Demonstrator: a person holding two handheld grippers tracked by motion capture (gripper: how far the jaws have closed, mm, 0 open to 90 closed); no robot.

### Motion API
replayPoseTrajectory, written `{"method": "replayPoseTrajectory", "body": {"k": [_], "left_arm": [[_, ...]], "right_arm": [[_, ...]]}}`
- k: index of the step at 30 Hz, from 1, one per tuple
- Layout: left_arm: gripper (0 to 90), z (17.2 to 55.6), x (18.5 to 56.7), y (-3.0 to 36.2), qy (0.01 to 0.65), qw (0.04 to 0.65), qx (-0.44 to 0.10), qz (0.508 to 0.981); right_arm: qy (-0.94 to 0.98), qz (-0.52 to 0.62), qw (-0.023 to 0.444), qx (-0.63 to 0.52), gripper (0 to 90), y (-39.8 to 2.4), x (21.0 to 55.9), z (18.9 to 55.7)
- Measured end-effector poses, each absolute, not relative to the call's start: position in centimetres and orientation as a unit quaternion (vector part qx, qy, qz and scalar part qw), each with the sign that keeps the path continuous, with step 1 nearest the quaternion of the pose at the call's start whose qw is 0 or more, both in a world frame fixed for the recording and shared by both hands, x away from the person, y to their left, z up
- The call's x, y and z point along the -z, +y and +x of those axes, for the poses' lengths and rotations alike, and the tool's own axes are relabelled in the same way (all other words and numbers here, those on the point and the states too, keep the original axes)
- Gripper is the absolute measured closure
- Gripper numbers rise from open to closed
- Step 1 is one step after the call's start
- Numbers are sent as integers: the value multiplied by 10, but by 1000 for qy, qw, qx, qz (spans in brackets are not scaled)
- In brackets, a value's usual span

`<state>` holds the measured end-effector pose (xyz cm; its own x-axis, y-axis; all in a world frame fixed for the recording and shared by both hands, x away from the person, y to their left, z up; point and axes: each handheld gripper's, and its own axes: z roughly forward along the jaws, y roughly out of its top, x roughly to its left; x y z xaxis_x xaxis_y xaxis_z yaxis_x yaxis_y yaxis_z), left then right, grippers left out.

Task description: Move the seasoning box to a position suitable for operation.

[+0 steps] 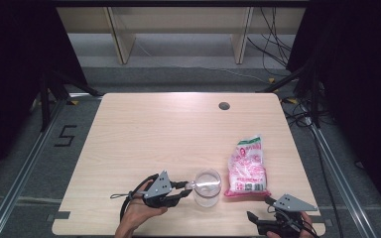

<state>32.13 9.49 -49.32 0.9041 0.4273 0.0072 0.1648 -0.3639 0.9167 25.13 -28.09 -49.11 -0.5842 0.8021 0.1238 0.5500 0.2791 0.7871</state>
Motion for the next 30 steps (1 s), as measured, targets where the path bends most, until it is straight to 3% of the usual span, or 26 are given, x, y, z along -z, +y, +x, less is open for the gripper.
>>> {"method": "replayPoseTrajectory", "body": {"k": [5,11,12,21,30], "left_arm": [[658,319,491,97,165,561,-110,804],[690,321,493,93,162,561,-90,807],[722,320,494,92,164,556,-94,810],[724,324,492,83,190,545,-115,809],[724,355,485,72,205,516,-140,820]], "right_arm": [[784,442,145,-412,183,-280,491,250],[780,444,144,-417,184,-279,491,250],[782,441,147,-416,184,-279,492,250],[782,441,144,-417,186,-279,492,250],[783,442,144,-412,186,-280,491,250]]}}
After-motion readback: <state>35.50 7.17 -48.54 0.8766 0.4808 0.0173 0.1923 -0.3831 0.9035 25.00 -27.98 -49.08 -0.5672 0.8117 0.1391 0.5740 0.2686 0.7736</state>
